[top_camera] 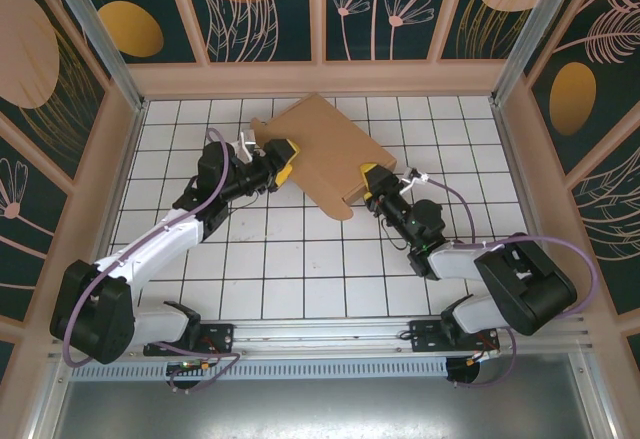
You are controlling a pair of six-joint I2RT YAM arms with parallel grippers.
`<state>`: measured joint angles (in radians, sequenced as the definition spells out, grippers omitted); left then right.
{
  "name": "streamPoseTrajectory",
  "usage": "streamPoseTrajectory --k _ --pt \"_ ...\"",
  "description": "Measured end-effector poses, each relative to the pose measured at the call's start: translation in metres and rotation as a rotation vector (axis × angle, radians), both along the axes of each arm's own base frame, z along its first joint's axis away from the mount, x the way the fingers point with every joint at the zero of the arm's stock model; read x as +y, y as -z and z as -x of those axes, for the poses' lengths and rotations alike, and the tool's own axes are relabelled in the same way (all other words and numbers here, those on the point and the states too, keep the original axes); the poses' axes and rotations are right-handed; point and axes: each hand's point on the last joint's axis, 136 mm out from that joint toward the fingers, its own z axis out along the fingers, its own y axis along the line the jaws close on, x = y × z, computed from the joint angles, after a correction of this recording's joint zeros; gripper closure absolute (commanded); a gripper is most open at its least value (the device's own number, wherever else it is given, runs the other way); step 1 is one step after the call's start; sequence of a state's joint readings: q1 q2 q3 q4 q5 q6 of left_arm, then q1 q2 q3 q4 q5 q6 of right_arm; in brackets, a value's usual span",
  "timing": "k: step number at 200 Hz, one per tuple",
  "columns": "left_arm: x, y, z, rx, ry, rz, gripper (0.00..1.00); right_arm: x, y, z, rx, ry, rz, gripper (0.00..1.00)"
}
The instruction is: Fold the paper box
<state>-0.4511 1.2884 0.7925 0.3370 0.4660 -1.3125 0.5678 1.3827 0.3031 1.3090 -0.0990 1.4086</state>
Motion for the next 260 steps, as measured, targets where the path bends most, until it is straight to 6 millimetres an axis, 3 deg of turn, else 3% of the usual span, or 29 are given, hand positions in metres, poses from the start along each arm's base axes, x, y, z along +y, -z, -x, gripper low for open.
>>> streamPoseTrajectory --k 46,111,210,230,260 --pt "-0.001 0.004 0.001 -0.010 0.012 -0.028 0.25 0.002 -0.006 0.004 -0.028 -0.015 0.042 0.59" --pt "0.001 0.024 -0.008 0.028 -0.008 -0.076 0.25 0.022 0.014 -0.001 0.025 -0.113 0.012 0.59" --pt "0.017 0.016 -0.028 -0.028 -0.100 -0.121 0.27 0.050 0.015 -0.001 0.024 -0.263 -0.006 0.60" --pt "0.018 0.019 -0.028 -0.026 -0.100 -0.134 0.27 0.050 0.018 0.000 0.031 -0.274 -0.001 0.66" --pt "0.014 0.029 -0.016 0.000 -0.057 -0.176 0.26 0.038 0.020 0.004 0.017 -0.272 0.092 0.66"
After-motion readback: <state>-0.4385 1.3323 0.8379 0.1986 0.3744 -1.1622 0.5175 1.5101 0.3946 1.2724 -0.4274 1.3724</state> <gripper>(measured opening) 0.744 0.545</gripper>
